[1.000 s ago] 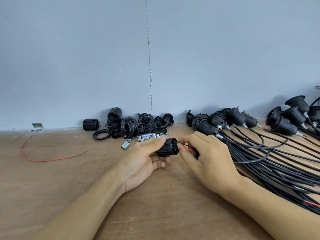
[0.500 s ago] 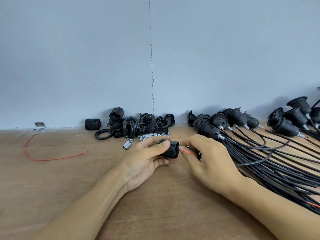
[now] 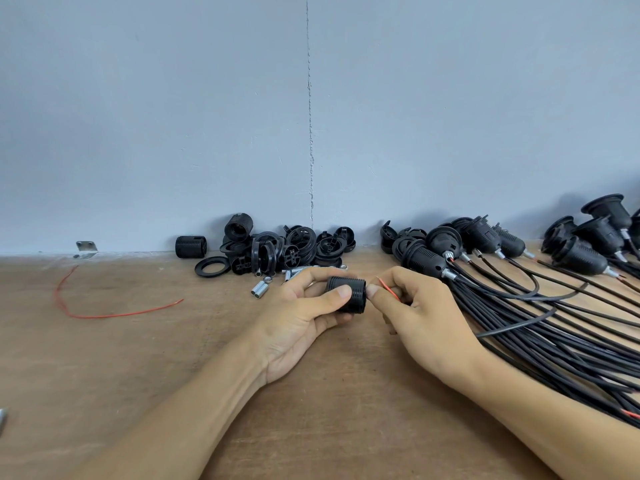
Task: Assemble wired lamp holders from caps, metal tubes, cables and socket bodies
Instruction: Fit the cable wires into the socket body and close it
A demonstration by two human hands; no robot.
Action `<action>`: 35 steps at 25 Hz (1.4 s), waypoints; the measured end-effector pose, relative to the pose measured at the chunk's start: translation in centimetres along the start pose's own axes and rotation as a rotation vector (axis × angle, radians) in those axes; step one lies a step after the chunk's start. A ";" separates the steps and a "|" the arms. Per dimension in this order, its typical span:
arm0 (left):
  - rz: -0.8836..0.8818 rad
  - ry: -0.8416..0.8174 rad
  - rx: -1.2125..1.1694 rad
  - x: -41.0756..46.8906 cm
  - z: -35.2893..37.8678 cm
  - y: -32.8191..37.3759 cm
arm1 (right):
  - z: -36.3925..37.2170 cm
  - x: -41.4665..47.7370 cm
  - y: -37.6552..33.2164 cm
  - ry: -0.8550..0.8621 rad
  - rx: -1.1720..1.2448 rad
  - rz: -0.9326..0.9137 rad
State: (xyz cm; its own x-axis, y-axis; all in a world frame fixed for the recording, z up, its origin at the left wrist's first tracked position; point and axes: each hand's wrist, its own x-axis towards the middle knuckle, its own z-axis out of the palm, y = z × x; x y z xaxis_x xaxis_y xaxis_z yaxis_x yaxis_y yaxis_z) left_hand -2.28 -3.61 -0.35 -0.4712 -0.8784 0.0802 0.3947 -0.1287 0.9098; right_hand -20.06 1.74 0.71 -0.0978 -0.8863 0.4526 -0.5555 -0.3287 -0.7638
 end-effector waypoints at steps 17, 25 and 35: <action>-0.085 0.096 -0.003 0.5 0.2 0.1 | 0.3 -0.3 -0.1 0.096 -0.043 -0.063; -0.102 0.085 0.011 0.1 0.3 0.2 | 0.0 -0.3 -0.4 0.017 0.041 0.025; -0.133 0.014 0.030 0.2 -0.1 0.6 | 0.0 -0.2 -0.3 -0.034 0.153 0.050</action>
State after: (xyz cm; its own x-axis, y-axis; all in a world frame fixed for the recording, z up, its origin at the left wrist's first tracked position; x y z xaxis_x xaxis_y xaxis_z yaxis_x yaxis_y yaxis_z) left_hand -2.08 -3.87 0.15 -0.5065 -0.8609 -0.0478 0.3058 -0.2312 0.9236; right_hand -19.83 2.01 0.89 -0.0929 -0.9126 0.3982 -0.4182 -0.3271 -0.8474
